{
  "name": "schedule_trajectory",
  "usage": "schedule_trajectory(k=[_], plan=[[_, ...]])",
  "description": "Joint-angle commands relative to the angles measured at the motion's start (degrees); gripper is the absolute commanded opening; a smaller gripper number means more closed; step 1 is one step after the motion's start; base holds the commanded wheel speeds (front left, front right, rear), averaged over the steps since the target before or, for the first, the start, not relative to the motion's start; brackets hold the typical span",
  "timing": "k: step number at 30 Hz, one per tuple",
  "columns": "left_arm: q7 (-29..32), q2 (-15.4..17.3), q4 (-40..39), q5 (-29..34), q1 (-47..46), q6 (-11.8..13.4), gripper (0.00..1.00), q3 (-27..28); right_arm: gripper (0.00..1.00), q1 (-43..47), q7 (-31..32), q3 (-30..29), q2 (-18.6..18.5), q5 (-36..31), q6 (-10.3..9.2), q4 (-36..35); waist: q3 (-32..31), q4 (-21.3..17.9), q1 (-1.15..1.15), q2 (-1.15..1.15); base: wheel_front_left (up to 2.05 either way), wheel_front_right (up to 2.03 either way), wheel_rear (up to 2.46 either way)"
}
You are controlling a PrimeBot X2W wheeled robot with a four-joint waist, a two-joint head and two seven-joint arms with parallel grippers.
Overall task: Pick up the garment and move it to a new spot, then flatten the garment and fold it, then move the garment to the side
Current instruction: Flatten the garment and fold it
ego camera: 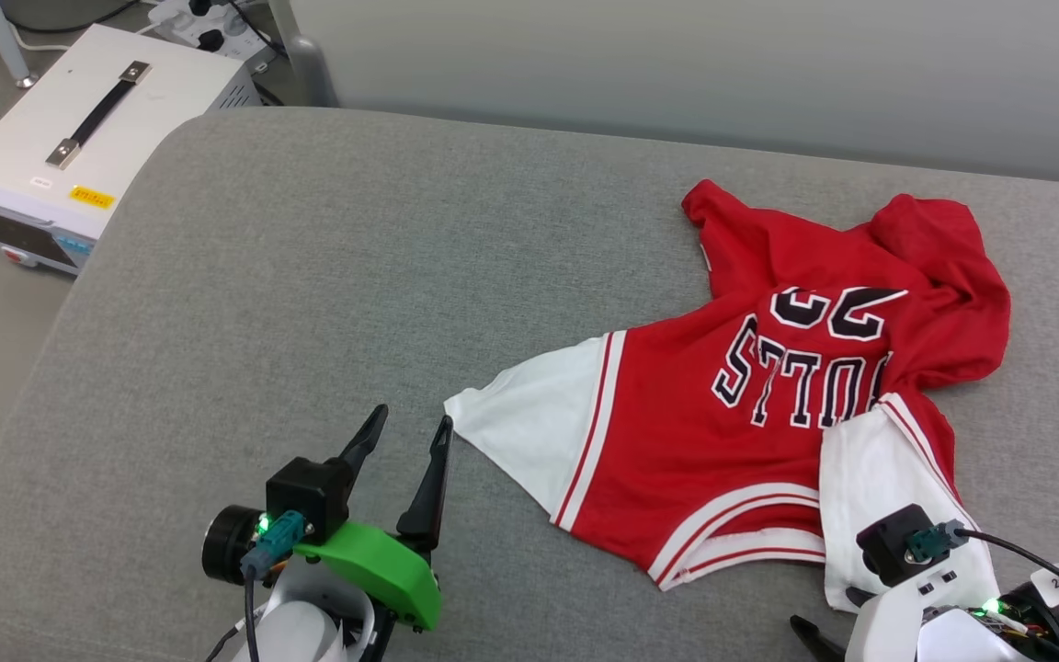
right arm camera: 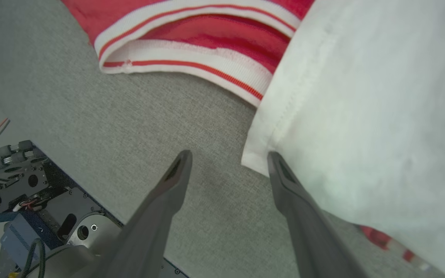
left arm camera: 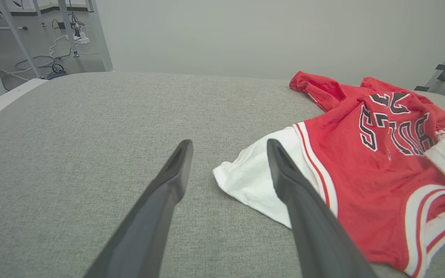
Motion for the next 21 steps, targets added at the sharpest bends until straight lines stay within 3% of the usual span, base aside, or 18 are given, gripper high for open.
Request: schedule_trajectory(k=[1, 10, 11, 13, 21], plan=[[-0.23, -0.01, -0.09, 0.38, -0.33, -0.13, 1.00, -0.01, 1.00, -1.29, 0.37, 0.17, -0.32, -0.71, -0.04, 0.89, 0.99, 1.34, 0.00, 0.00, 0.00, 0.00, 0.00], [-0.21, 0.35, -0.02, 0.13, -0.54, 0.15, 1.00, -0.13, 1.00, -2.15, 3.41, 1.78, 0.24, -0.19, -0.04, 5.25, 2.43, 2.91, 0.00, 0.00, 0.00, 0.00, 0.00], [-0.22, 0.37, -0.05, 0.10, -0.64, 0.19, 1.00, -0.14, 0.78, -2.14, 3.85, 2.15, 0.36, 0.18, -0.04, 5.76, 2.54, 2.94, 0.00, 0.00, 0.00, 0.00, 0.00], [-0.21, 0.42, -0.01, 0.08, -0.77, 0.28, 1.00, -0.19, 0.00, -2.24, 4.45, 2.83, 0.36, 0.51, -0.04, 6.71, 2.59, 2.91, 0.00, 0.00, 0.00, 0.00, 0.00], [0.09, 0.80, 0.54, -0.32, -0.59, 0.54, 1.00, -0.31, 0.00, -3.17, 2.49, 3.40, -0.02, 0.99, -0.04, 8.17, 0.78, 1.12, 0.00, 0.00, 0.00, 0.00, 0.00]])
